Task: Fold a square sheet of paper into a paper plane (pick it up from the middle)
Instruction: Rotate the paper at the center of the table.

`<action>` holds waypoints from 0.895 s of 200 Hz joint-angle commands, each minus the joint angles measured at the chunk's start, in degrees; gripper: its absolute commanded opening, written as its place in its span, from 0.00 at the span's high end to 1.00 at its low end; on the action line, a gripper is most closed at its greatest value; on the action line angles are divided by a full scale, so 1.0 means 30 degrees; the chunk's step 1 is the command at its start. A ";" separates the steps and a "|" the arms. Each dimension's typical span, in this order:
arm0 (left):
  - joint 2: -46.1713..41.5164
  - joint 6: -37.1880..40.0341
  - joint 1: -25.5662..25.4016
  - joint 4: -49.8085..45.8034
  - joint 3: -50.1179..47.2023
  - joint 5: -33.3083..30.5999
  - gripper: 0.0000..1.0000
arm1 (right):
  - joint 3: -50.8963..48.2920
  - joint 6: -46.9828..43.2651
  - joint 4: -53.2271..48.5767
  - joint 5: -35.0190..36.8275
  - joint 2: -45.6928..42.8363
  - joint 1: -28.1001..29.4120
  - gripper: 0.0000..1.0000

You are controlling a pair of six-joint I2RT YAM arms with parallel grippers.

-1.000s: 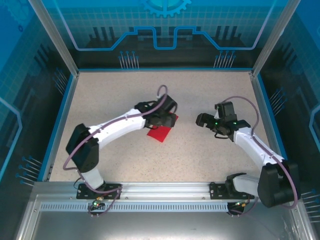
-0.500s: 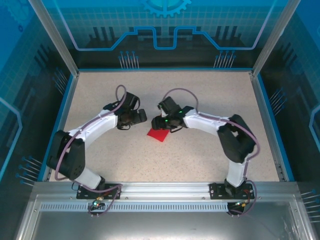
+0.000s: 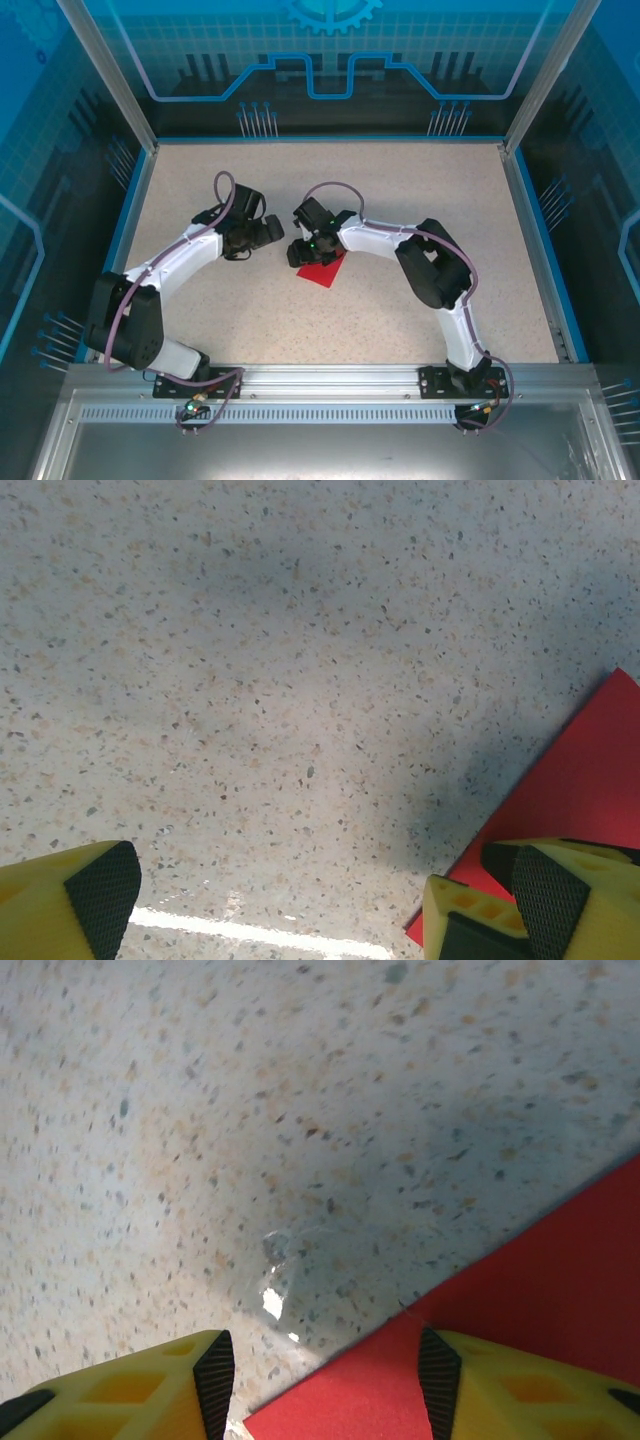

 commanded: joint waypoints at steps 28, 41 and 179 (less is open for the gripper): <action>-0.0240 -0.0101 0.0119 0.1093 -0.0565 0.1923 0.01 | -0.3228 -0.6873 -0.2838 -0.3283 -0.1418 -0.0346 0.44; -0.0173 0.0371 0.0134 0.1608 -0.0644 0.2799 0.01 | -0.4229 -0.8148 -0.3139 -0.3838 -0.2500 -0.0664 0.44; 0.5763 0.0279 -0.4099 0.9334 0.0903 1.0644 0.36 | -1.5364 0.3874 0.4905 -0.4457 -1.5073 -0.6141 0.23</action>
